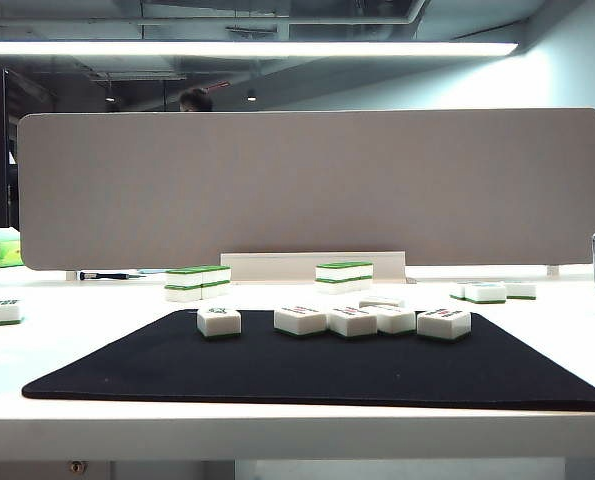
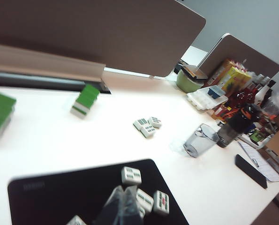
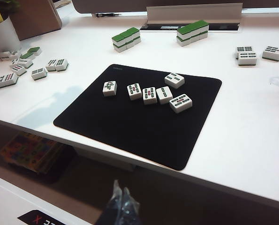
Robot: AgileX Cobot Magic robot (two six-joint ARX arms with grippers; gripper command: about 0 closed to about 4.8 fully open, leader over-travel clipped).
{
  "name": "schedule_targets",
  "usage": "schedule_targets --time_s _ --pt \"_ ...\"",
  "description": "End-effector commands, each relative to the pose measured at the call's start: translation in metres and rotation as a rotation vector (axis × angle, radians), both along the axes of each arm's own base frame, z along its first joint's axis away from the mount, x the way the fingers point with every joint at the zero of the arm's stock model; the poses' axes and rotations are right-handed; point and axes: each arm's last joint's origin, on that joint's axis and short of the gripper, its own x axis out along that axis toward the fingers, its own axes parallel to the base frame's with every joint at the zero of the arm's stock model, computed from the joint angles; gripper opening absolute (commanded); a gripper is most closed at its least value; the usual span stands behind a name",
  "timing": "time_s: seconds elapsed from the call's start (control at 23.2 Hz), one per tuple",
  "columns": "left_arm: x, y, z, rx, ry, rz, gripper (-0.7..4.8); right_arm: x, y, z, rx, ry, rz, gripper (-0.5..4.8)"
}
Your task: Align six mahjong tiles in a row on the table.
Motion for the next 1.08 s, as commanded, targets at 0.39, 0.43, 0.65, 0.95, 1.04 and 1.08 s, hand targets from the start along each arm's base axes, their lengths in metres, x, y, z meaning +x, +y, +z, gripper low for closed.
schedule_targets --time_s 0.39,0.43,0.65,0.95,1.04,1.08 --pt "0.094 -0.036 0.026 0.202 0.024 -0.085 -0.05 -0.003 0.000 0.000 -0.008 -0.028 0.003 -0.01" --pt "0.106 -0.044 0.027 0.254 0.046 -0.088 -0.04 -0.003 0.000 0.000 -0.008 -0.028 0.002 -0.01" --pt "0.143 -0.076 0.023 0.427 0.163 -0.114 -0.01 -0.003 0.000 0.000 -0.009 -0.028 -0.002 -0.01" --pt "0.168 -0.118 -0.016 0.727 0.292 -0.174 0.00 -0.003 0.000 0.000 -0.010 -0.024 0.000 -0.01" --pt "0.172 -0.124 -0.032 0.754 0.357 -0.212 0.04 -0.003 0.000 0.000 -0.010 -0.024 0.000 -0.01" --pt "0.173 -0.127 -0.039 0.763 0.385 -0.228 0.04 -0.003 0.000 0.000 -0.010 -0.024 0.000 -0.01"
